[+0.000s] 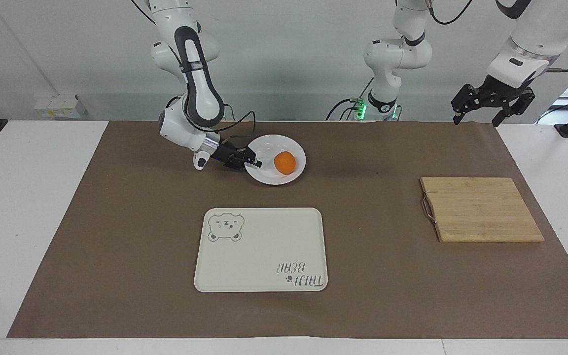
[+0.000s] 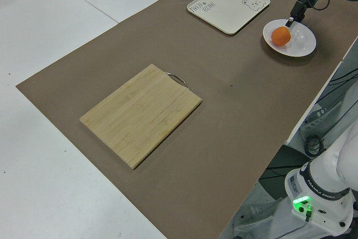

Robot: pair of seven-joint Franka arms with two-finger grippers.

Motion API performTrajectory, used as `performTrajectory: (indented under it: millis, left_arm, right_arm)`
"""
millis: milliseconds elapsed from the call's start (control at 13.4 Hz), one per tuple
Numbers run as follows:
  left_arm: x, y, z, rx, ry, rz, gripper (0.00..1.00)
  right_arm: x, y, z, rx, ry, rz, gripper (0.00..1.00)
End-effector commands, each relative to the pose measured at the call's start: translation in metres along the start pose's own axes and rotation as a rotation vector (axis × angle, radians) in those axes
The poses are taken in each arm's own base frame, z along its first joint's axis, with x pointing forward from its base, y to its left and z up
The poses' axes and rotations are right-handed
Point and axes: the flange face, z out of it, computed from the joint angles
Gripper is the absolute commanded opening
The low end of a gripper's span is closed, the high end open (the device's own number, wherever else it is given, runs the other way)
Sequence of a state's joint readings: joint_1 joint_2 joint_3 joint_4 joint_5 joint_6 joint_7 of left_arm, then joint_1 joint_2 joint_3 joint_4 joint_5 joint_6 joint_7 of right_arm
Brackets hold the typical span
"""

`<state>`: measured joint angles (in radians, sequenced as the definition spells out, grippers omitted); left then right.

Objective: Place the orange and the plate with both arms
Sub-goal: 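Slide the plate with the right gripper onto the bear tray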

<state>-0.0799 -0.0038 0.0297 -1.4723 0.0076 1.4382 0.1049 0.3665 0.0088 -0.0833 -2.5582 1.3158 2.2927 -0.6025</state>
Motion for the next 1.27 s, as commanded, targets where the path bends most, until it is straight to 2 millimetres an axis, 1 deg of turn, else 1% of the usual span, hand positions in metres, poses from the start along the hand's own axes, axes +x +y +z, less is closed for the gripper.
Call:
performTrajectory:
  millis: [0,149,298,522,671,895,970,1044,1119,1193]
  left_arm:
    - [-0.008,-0.002,0.0,0.016,0.009,-0.013,1.0]
    - [-0.008,-0.002,0.0,0.016,0.007,-0.011,1.0]
    - [-0.008,-0.003,0.0,0.016,0.009,-0.014,1.0]
    - [-0.008,-0.002,0.0,0.016,0.009,-0.013,1.0]
    - [-0.008,-0.002,0.0,0.016,0.009,-0.013,1.0]
    - [-0.008,-0.002,0.0,0.016,0.009,-0.013,1.0]
    - [-0.008,-0.002,0.0,0.016,0.009,-0.013,1.0]
    - [-0.008,-0.003,0.0,0.016,0.009,-0.014,1.0]
    - [-0.008,-0.002,0.0,0.016,0.009,-0.011,1.0]
    - [-0.008,-0.002,0.0,0.016,0.009,-0.011,1.0]
  right_arm:
    - [-0.004,0.0,-0.001,0.006,0.017,-0.003,0.0]
    - [-0.001,-0.002,-0.001,0.005,0.019,-0.038,0.0]
    - [0.01,-0.009,-0.002,0.008,0.029,-0.136,0.0]
    - [0.026,-0.027,-0.007,0.025,0.05,-0.212,0.0]
    - [0.036,-0.04,-0.017,0.046,0.073,-0.235,0.0]
    - [0.047,-0.057,-0.026,0.064,0.096,-0.265,0.0]
    - [0.051,-0.064,-0.032,0.072,0.107,-0.278,0.0]
    - [0.055,-0.067,-0.04,0.085,0.104,-0.289,0.0]
    - [0.064,-0.065,-0.053,0.092,0.111,-0.298,0.0]
    - [0.075,-0.066,-0.061,0.082,0.119,-0.312,0.0]
